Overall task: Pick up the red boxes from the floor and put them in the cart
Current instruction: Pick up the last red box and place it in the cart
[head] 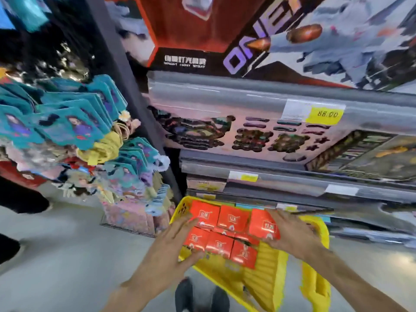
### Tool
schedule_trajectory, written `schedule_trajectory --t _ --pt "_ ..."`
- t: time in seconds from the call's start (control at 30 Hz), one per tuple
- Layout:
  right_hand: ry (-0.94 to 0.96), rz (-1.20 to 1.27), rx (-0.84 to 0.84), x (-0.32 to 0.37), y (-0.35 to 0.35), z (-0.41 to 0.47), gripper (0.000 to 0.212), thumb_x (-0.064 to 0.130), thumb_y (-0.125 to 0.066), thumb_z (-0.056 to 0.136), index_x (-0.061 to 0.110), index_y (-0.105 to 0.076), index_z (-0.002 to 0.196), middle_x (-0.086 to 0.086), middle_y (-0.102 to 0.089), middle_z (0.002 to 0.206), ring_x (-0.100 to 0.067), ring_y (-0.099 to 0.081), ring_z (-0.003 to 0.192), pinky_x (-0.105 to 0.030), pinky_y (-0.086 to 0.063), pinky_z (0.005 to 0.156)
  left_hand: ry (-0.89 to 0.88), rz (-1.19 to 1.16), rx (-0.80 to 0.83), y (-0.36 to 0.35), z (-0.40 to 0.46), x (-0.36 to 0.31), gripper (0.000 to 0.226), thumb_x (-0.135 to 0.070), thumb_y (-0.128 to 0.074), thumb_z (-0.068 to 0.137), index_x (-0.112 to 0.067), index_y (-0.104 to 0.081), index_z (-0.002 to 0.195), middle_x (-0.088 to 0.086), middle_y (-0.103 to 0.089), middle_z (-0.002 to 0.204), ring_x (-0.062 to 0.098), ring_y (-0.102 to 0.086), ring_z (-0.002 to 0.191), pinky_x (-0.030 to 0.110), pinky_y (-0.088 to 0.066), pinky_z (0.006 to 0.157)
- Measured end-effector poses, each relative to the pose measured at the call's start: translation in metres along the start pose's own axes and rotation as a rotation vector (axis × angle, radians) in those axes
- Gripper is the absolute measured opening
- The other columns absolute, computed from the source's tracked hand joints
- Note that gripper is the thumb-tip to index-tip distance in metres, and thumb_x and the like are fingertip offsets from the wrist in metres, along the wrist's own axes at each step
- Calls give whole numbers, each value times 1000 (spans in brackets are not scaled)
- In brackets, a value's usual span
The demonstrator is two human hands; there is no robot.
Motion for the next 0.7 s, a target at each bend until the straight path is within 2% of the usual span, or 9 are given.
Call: schedule_trajectory --t 0.13,0.2,0.27,0.53,0.7 --pt "-50 26 -24 -5 -21 20 93 75 -52 66 21 -44 142 -3 -58 131 -26 -56 118 -37 -43 101 -15 -55 36 -13 15 21 72 -73 -43 92 -43 -20 153 -27 -12 158 -2 -13 145 35 -28 117" --pt "-69 50 -91 -13 -29 25 89 76 -54 63 18 -56 131 -3 -67 115 -25 -65 104 -35 -51 89 -21 -82 45 -25 21 34 72 -71 -48 92 -41 -23 152 -25 -15 158 -1 -19 145 38 -33 114" --pt "-65 47 -112 -18 -32 28 88 75 -59 61 18 -58 127 -2 -69 110 -24 -67 98 -34 -54 84 -33 -98 56 -38 27 43 71 -69 -50 92 -42 -22 152 -25 -15 158 -1 -20 145 39 -35 113" --pt "41 -67 -163 -28 -56 29 89 65 -65 60 14 -54 133 -5 -62 117 -29 -60 105 -47 -52 92 -36 -163 46 -79 34 59 71 -67 -50 93 -43 -21 153 -26 -15 159 -3 -18 145 33 -34 111" --pt "86 -67 -164 -31 -79 40 89 70 -59 64 17 -50 135 -1 -62 119 -20 -52 110 -31 -37 101 -41 -136 44 -102 43 72 73 -69 -47 93 -44 -15 153 -28 -11 158 -2 -11 146 30 -24 114"
Point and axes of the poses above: each hand's wrist, its own z-axis towards the middle knuckle, its own y-axis out of the back of the hand, x = y × z, the point moved 1 cm from there along z, towards the middle knuckle
